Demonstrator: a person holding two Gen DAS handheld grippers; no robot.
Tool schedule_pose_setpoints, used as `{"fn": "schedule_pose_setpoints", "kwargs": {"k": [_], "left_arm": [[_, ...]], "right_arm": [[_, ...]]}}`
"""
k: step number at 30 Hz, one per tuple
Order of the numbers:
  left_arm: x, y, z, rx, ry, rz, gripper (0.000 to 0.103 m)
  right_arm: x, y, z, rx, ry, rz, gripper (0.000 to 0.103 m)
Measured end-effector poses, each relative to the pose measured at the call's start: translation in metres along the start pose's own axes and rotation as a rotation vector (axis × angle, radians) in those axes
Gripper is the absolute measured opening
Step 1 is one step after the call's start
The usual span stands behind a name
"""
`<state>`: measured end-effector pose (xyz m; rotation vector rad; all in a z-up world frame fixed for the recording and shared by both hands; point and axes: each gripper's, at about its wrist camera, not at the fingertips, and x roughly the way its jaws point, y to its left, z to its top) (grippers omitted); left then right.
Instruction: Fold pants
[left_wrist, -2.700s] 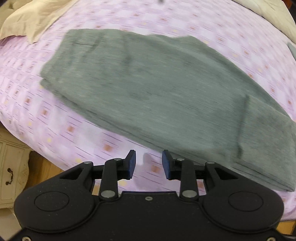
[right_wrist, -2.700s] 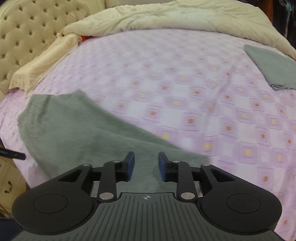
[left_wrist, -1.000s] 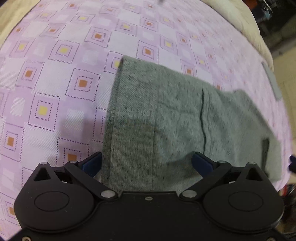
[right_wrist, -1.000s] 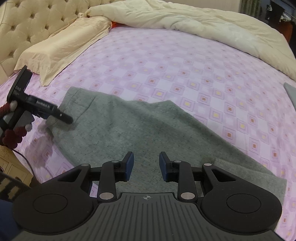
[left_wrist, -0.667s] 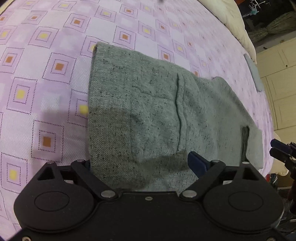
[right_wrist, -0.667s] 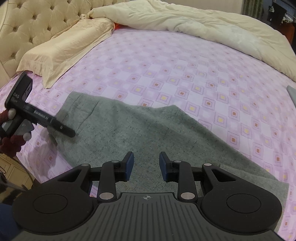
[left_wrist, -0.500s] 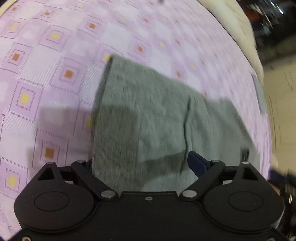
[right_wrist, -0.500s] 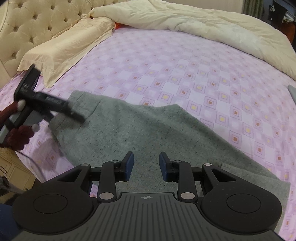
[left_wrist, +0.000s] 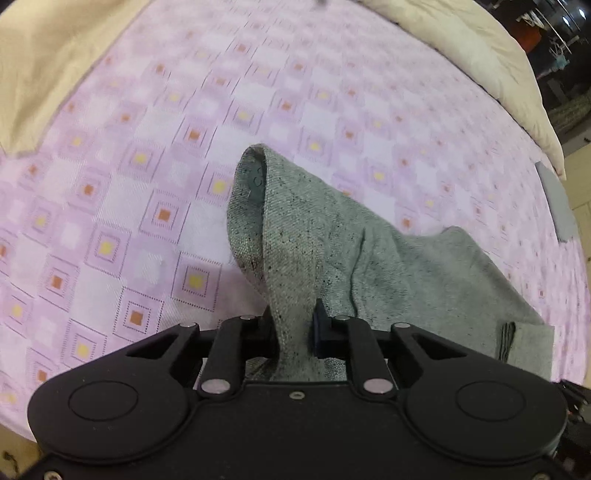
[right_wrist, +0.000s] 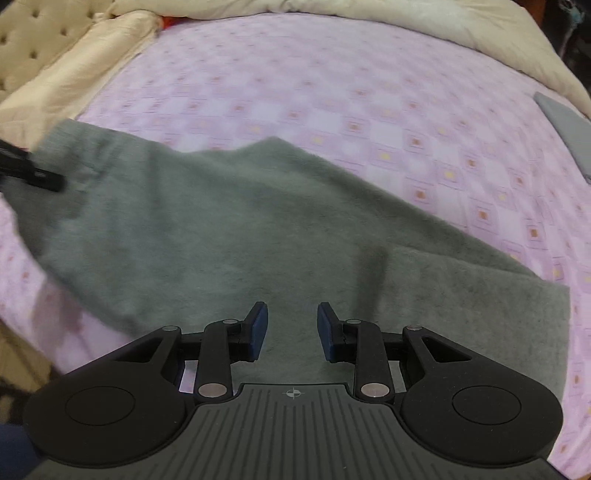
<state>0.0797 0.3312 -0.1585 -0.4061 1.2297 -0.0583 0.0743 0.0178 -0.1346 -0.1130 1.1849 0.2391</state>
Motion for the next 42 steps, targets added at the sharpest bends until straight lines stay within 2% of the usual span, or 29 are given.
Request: {"fn": "schedule_pose_setpoints", "kwargs": {"k": [4, 10, 15, 18, 22, 25, 27, 29, 30, 32, 37, 42], "left_arm": [[-0.015, -0.023, -0.001, 0.032, -0.037, 0.04, 0.021], [-0.027, -0.051, -0.006, 0.032, -0.067, 0.097, 0.021], [-0.038, -0.067, -0.016, 0.048, -0.089, 0.145, 0.021], [-0.04, -0.076, -0.017, 0.048, -0.097, 0.162, 0.021], [-0.046, -0.089, -0.018, 0.061, -0.108, 0.17, 0.021], [-0.05, -0.099, -0.019, 0.089, -0.116, 0.171, 0.021], [-0.053, -0.107, -0.02, 0.11, -0.12, 0.168, 0.021], [-0.058, -0.116, -0.022, 0.13, -0.129, 0.171, 0.021], [-0.061, -0.122, -0.023, 0.141, -0.133, 0.168, 0.02], [-0.068, -0.135, -0.026, 0.161, -0.143, 0.169, 0.02], [-0.087, -0.189, -0.035, 0.201, -0.18, 0.198, 0.02], [-0.092, -0.269, -0.054, 0.285, -0.221, 0.188, 0.02]], "right_arm": [[0.033, -0.019, 0.022, -0.001, -0.009, -0.014, 0.019], [0.087, -0.049, 0.063, 0.037, -0.019, -0.026, 0.019], [0.092, -0.056, 0.072, 0.046, -0.059, -0.012, 0.019], [0.068, -0.049, 0.054, 0.041, -0.093, 0.05, 0.019], [0.032, -0.023, 0.001, -0.029, -0.076, 0.139, 0.019], [0.022, -0.005, -0.051, -0.081, 0.003, 0.12, 0.019], [0.028, -0.002, -0.08, -0.061, 0.086, 0.129, 0.02], [0.021, 0.003, -0.1, -0.089, 0.042, 0.139, 0.02], [0.019, 0.004, -0.101, -0.104, 0.045, 0.142, 0.02], [0.011, -0.005, -0.099, -0.055, 0.043, 0.198, 0.019], [-0.031, -0.055, -0.089, 0.032, -0.077, 0.297, 0.02], [-0.046, -0.115, -0.083, 0.118, -0.132, 0.308, 0.02]]}}
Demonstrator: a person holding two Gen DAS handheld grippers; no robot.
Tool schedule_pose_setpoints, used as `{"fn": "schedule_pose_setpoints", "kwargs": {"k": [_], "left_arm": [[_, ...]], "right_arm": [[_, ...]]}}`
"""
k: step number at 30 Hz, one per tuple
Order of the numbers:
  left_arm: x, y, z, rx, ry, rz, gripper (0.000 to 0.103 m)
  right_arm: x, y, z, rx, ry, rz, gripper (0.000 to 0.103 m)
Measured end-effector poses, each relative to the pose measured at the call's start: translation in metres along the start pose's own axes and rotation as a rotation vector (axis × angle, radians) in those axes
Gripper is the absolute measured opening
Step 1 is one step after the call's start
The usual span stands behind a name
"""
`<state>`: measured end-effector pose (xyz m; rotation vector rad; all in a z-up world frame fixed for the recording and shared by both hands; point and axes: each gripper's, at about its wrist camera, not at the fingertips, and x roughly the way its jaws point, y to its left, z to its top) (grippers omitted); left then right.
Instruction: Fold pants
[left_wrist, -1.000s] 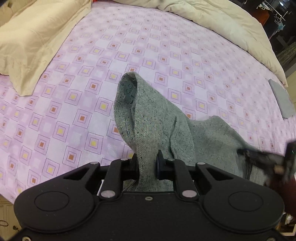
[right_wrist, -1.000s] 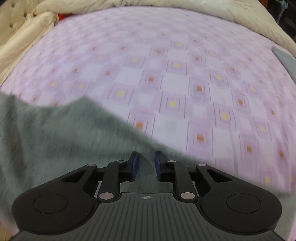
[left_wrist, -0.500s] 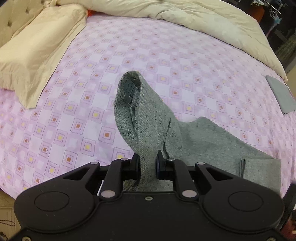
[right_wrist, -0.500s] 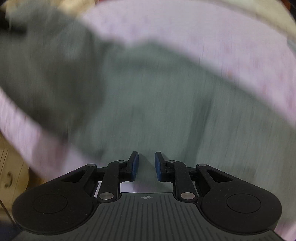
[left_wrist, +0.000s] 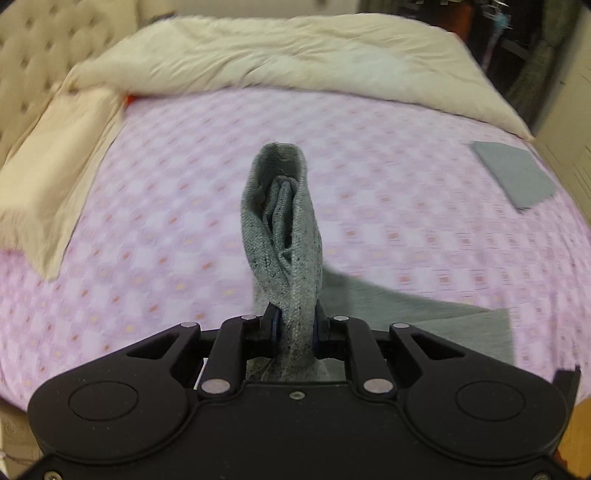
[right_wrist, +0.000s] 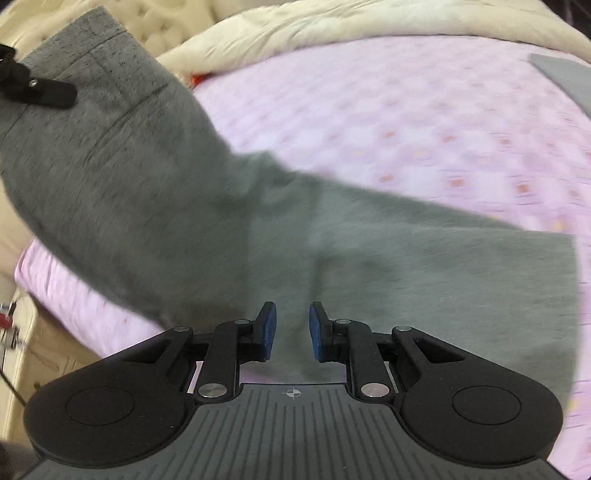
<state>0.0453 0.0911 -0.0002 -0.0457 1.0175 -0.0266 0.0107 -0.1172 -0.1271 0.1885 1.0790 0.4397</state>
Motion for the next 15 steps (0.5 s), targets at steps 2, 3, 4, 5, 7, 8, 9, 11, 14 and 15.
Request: {"fn": "schedule_pose_setpoints", "kwargs": {"k": [2, 3, 4, 5, 7, 8, 9, 11, 14, 15], "left_arm": [[0.005, -0.039, -0.001, 0.043, -0.007, -0.031, 0.021], [0.013, -0.063, -0.003, 0.067, -0.003, -0.049, 0.021], [0.022, -0.083, -0.006, 0.083, 0.004, -0.062, 0.022], [0.034, -0.105, -0.011, 0.102, 0.017, -0.08, 0.027], [0.064, -0.144, -0.022, 0.119, 0.064, -0.127, 0.034], [0.079, -0.158, -0.028, 0.107, 0.098, -0.165, 0.034], [0.094, -0.173, -0.034, 0.094, 0.14, -0.203, 0.034], [0.116, -0.197, -0.042, 0.065, 0.215, -0.23, 0.033], [0.118, -0.204, -0.046, 0.041, 0.215, -0.247, 0.033], [0.114, -0.202, -0.047, 0.041, 0.202, -0.242, 0.034]], "right_arm": [[-0.004, -0.02, -0.001, 0.014, -0.003, -0.029, 0.02], [-0.006, -0.03, -0.003, 0.022, 0.001, -0.044, 0.02], [-0.008, -0.042, -0.004, 0.034, 0.008, -0.057, 0.02], [-0.01, -0.054, -0.007, 0.048, 0.021, -0.07, 0.02], [-0.011, -0.073, -0.013, 0.071, 0.053, -0.111, 0.02], [-0.012, -0.082, -0.017, 0.08, 0.068, -0.138, 0.02], [-0.014, -0.091, -0.02, 0.09, 0.079, -0.16, 0.02], [-0.021, -0.106, -0.025, 0.111, 0.101, -0.194, 0.02], [-0.038, -0.123, -0.031, 0.139, 0.082, -0.193, 0.02], [-0.043, -0.127, -0.03, 0.148, 0.069, -0.193, 0.02]]}}
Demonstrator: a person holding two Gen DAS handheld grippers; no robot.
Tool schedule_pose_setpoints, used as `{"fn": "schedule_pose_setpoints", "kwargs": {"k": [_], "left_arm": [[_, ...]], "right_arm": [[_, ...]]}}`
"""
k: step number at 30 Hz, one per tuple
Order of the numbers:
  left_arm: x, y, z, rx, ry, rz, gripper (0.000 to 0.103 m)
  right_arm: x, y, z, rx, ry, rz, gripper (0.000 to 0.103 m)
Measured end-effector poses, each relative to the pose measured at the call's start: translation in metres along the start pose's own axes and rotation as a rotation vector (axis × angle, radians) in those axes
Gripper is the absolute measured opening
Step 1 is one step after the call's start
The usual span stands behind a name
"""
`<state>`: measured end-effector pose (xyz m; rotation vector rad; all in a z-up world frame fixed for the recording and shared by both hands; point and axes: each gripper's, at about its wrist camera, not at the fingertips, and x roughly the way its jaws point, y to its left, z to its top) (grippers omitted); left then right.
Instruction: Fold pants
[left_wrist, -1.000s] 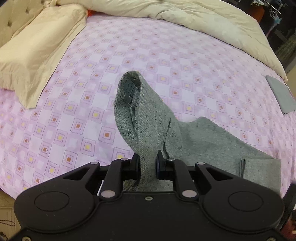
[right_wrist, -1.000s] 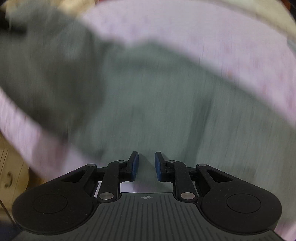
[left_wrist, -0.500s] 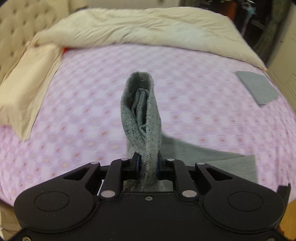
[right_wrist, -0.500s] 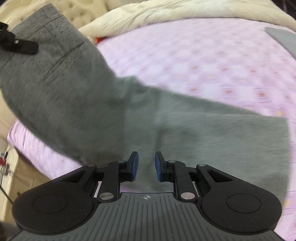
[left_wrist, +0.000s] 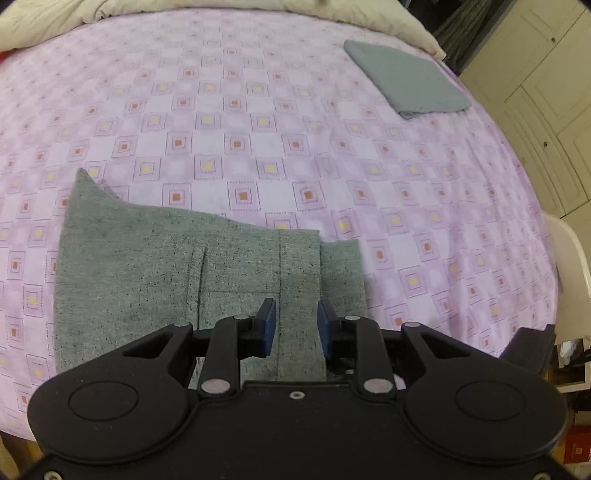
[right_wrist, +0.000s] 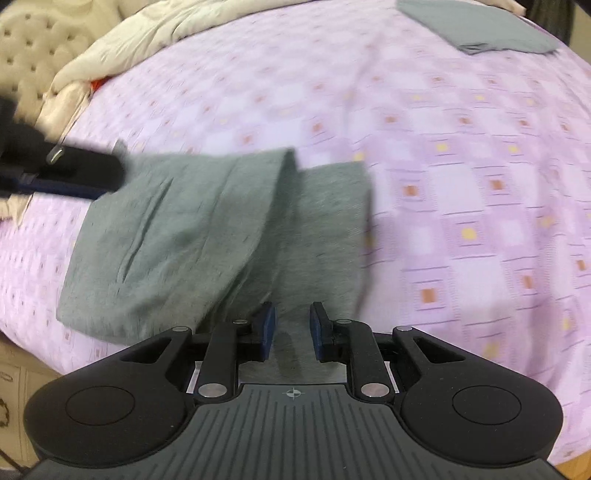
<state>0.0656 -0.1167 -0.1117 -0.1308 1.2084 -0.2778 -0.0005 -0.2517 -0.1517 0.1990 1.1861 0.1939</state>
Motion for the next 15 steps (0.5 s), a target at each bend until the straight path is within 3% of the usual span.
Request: {"fn": "schedule_pose_setpoints", "kwargs": {"k": [3, 7, 10, 15], "left_arm": [[-0.01, 0.015, -0.005, 0.001, -0.026, 0.085, 0.034], [-0.006, 0.053, -0.022, -0.025, 0.001, 0.245, 0.034], [-0.004, 0.088, -0.04, -0.071, 0.049, 0.321, 0.034], [-0.01, 0.137, -0.064, -0.164, 0.113, 0.372, 0.034]], "right_arm": [[-0.019, -0.007, 0.002, 0.05, -0.084, 0.046, 0.022], [-0.024, -0.013, 0.015, 0.142, -0.149, 0.17, 0.039], [-0.009, -0.012, 0.024, 0.188, -0.097, 0.227, 0.056], [0.013, -0.004, 0.019, 0.203, 0.003, 0.138, 0.058]]}}
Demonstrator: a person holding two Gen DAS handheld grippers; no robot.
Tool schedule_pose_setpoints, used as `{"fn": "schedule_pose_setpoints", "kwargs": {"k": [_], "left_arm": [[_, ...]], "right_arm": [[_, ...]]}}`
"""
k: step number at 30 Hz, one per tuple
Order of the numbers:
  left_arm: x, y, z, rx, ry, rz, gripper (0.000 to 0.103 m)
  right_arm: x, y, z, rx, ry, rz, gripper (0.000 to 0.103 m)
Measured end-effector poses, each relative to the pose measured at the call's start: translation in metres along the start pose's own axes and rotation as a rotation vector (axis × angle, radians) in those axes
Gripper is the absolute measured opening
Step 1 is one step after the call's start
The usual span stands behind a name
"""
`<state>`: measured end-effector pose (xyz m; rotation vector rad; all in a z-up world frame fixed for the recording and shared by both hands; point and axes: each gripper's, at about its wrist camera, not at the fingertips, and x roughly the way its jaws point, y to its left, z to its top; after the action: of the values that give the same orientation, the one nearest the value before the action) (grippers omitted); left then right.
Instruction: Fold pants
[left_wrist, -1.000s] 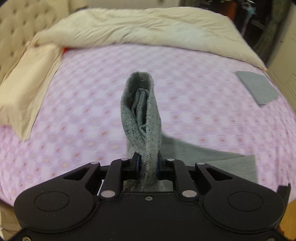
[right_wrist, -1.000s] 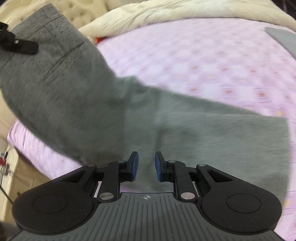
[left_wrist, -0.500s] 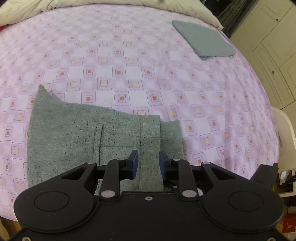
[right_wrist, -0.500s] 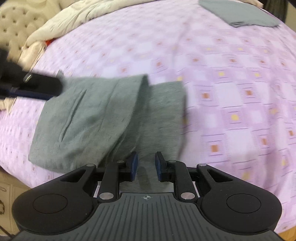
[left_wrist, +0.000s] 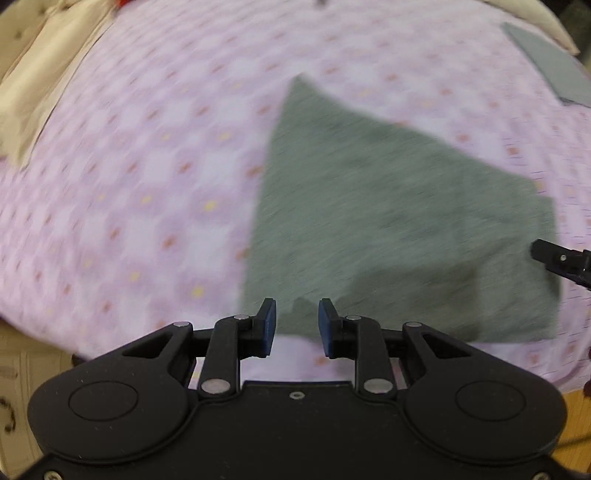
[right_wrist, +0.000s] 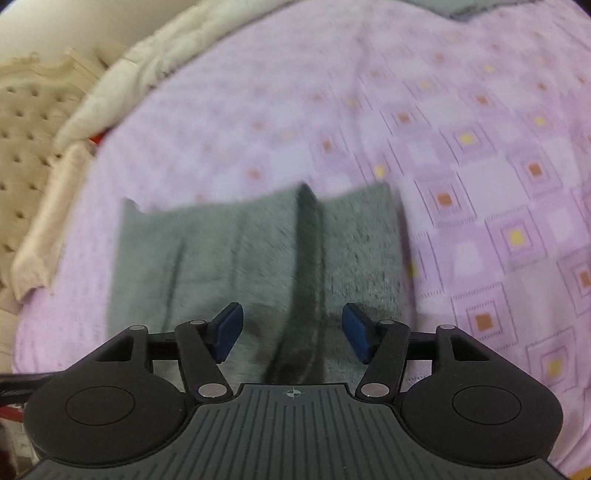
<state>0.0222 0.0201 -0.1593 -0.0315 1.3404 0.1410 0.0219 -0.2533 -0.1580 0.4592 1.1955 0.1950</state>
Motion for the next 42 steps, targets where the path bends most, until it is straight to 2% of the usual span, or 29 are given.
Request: {"fn": "schedule_pose_setpoints", "kwargs": {"k": [5, 6, 7, 9, 11, 13, 15, 16, 18, 19, 20, 21, 22, 24, 26, 28, 29, 35, 39, 42], "left_arm": [[0.013, 0.021, -0.002, -0.025, 0.042, 0.016, 0.034], [0.015, 0.025, -0.001, -0.023, 0.049, 0.012, 0.034], [0.017, 0.028, 0.001, -0.017, 0.053, 0.009, 0.034], [0.017, 0.032, 0.005, 0.005, 0.051, 0.008, 0.034], [0.016, 0.033, 0.009, 0.032, 0.037, 0.003, 0.035], [0.015, 0.038, 0.014, 0.053, 0.023, -0.005, 0.035], [0.014, 0.039, 0.022, 0.077, 0.009, -0.01, 0.035], [0.013, 0.038, 0.025, 0.093, -0.005, -0.013, 0.035], [0.013, 0.034, 0.031, 0.124, -0.021, -0.032, 0.036], [0.016, 0.031, 0.034, 0.137, -0.017, -0.049, 0.037], [0.021, 0.027, 0.036, 0.148, -0.007, -0.063, 0.037], [0.027, 0.023, 0.038, 0.159, 0.01, -0.08, 0.037], [0.033, 0.019, 0.039, 0.167, 0.025, -0.092, 0.037], [0.04, 0.012, 0.042, 0.19, 0.056, -0.089, 0.036], [0.036, 0.009, 0.046, 0.209, 0.035, -0.103, 0.036], [0.031, 0.005, 0.052, 0.244, 0.004, -0.11, 0.037], [0.03, 0.003, 0.055, 0.26, -0.013, -0.109, 0.037], [0.045, -0.022, 0.097, 0.291, -0.063, -0.131, 0.037], [0.069, -0.039, 0.129, 0.263, -0.048, -0.125, 0.038], [0.089, -0.045, 0.15, 0.232, -0.017, -0.11, 0.038]], "right_arm": [[0.011, 0.018, -0.003, -0.021, 0.035, 0.019, 0.058], [0.014, 0.021, -0.001, -0.023, 0.056, 0.024, 0.053], [0.017, 0.025, 0.0, -0.017, 0.072, 0.034, 0.032], [0.022, 0.035, 0.009, -0.044, 0.052, -0.012, 0.018], [0.003, 0.058, 0.008, -0.161, 0.013, -0.037, 0.012], [-0.025, 0.078, 0.008, -0.262, -0.042, -0.05, 0.012], [-0.048, 0.088, 0.007, -0.295, -0.093, -0.078, 0.012], [-0.053, 0.087, 0.005, -0.298, -0.107, -0.118, 0.012], [-0.041, 0.073, 0.004, -0.273, -0.082, -0.201, 0.014], [-0.03, 0.062, 0.001, -0.247, -0.055, -0.222, 0.02], [-0.017, 0.051, -0.001, -0.224, -0.014, -0.252, 0.021], [-0.004, 0.043, -0.001, -0.213, 0.031, -0.298, 0.026], [-0.002, 0.038, -0.002, -0.204, 0.038, -0.329, 0.039], [-0.018, 0.04, -0.001, -0.174, -0.043, -0.344, 0.04], [-0.036, 0.05, -0.001, -0.173, -0.133, -0.336, 0.04], [-0.045, 0.063, 0.002, -0.227, -0.217, -0.343, 0.04], [-0.041, 0.067, 0.008, -0.257, -0.231, -0.349, 0.041], [0.002, 0.09, 0.029, -0.385, -0.17, -0.402, 0.041], [0.021, 0.08, 0.035, -0.363, -0.101, -0.421, 0.041], [0.035, 0.07, 0.043, -0.327, -0.066, -0.416, 0.048]]}}
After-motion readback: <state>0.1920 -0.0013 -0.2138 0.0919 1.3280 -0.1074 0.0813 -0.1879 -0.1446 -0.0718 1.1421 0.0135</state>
